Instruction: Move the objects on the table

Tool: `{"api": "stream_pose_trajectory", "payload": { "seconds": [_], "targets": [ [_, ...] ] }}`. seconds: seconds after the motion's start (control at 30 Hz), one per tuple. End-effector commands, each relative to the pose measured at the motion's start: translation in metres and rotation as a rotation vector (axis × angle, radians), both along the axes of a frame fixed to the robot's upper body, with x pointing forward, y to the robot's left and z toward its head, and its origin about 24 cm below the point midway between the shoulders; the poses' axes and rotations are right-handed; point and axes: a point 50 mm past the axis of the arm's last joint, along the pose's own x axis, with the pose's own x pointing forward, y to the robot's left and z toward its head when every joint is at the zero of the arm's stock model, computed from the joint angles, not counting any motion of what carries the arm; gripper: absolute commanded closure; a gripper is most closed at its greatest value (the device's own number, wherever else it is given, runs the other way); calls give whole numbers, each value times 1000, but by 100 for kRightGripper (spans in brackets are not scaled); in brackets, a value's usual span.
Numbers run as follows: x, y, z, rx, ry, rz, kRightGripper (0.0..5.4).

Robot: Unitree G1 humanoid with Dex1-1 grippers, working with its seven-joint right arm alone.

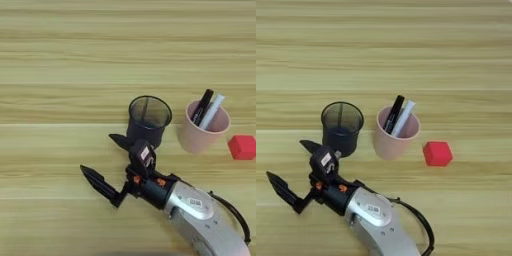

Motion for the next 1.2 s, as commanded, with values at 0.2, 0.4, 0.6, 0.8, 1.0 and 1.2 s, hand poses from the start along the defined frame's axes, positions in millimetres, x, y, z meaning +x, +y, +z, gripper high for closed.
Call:
{"api": "stream_pose_trajectory", "payload": {
  "seconds": [0.2,0.4,0.6,0.8,1.0,1.2],
  "targets": [
    [-2,-5,43,153,-197,6,6],
    [12,-23,60,178,-297,-146,6],
    [18,-56,90,181,-461,-351,6],
    [22,-94,106,180,-564,-584,6],
    [19,-123,115,140,-652,-794,6],
    [32,-170,106,-3,-607,-1128,6]
  ]
}}
